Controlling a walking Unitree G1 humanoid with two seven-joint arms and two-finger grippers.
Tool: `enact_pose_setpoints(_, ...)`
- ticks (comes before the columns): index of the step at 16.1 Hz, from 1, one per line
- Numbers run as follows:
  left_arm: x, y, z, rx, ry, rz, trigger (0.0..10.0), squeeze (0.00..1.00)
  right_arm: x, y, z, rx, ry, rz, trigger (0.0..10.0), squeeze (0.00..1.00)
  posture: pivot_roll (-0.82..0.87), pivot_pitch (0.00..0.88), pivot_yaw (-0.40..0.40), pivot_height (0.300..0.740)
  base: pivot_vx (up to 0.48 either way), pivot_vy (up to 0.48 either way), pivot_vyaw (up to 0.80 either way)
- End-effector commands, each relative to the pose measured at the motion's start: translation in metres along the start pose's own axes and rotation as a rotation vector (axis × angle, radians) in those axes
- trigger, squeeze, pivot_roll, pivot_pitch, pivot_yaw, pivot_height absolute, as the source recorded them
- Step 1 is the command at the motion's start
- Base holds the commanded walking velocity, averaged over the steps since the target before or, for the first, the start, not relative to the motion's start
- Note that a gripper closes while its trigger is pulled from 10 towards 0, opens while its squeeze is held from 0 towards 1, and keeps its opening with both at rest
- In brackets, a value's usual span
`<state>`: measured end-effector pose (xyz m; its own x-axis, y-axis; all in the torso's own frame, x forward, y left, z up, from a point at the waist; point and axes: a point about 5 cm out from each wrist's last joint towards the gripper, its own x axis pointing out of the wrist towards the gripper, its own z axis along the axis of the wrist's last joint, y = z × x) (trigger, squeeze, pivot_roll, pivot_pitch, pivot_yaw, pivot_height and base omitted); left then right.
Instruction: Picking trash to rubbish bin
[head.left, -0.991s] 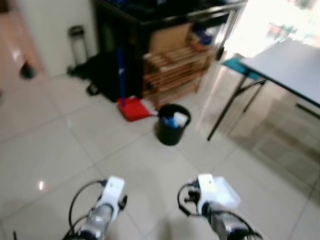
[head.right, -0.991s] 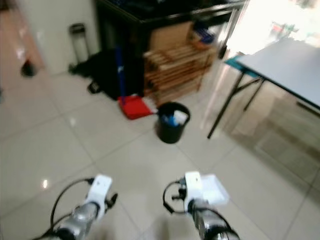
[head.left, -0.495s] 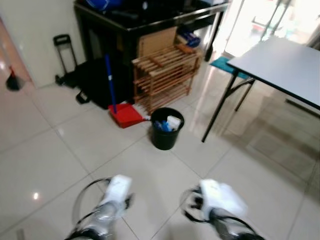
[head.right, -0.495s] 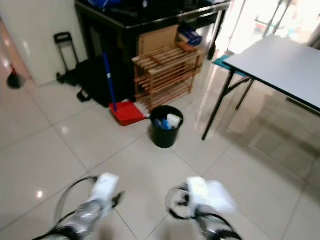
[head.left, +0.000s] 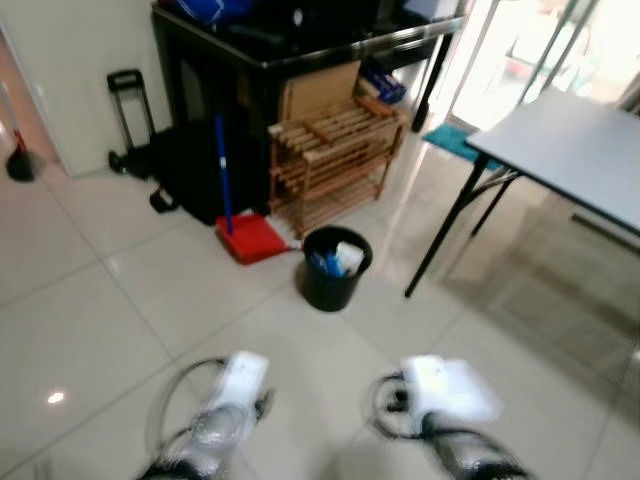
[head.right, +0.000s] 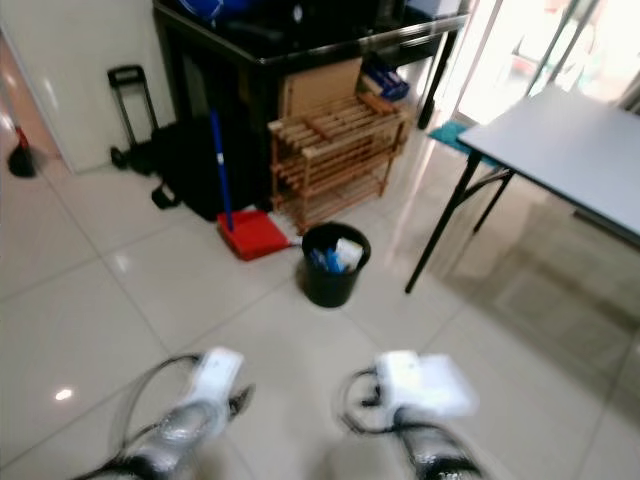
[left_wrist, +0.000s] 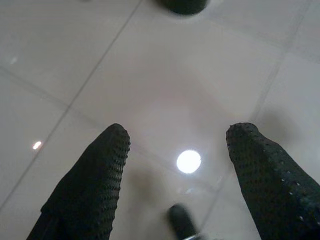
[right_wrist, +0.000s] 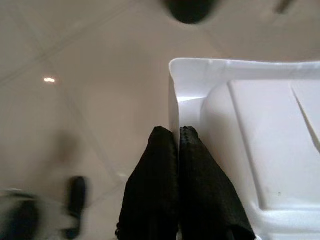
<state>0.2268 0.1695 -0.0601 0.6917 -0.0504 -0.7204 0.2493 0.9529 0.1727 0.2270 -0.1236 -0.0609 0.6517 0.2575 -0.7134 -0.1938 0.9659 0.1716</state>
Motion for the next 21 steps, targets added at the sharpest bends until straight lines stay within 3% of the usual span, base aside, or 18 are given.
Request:
enact_pose_setpoints(1, 0.0022, -0.0127, 0.0079, 0.005, -0.022, -0.035, 10.0, 0.0, -0.0037, -0.0144, -0.0017, -0.009, 0.007, -0.04, 10.0, 0.0, -0.02, 0.031, -0.088, 0.74, 0.311, 0.0, 0.0)
enact_pose_setpoints(21, 0.0009, -0.0156, 0.002, 0.023, -0.006, -0.052, 10.0, 0.0, -0.004, -0.0096, -0.0078, -0.054, 0.025, -0.015, 10.0, 0.0, -0.01, 0.0, -0.08, 0.74, 0.319, 0.0, 0.0)
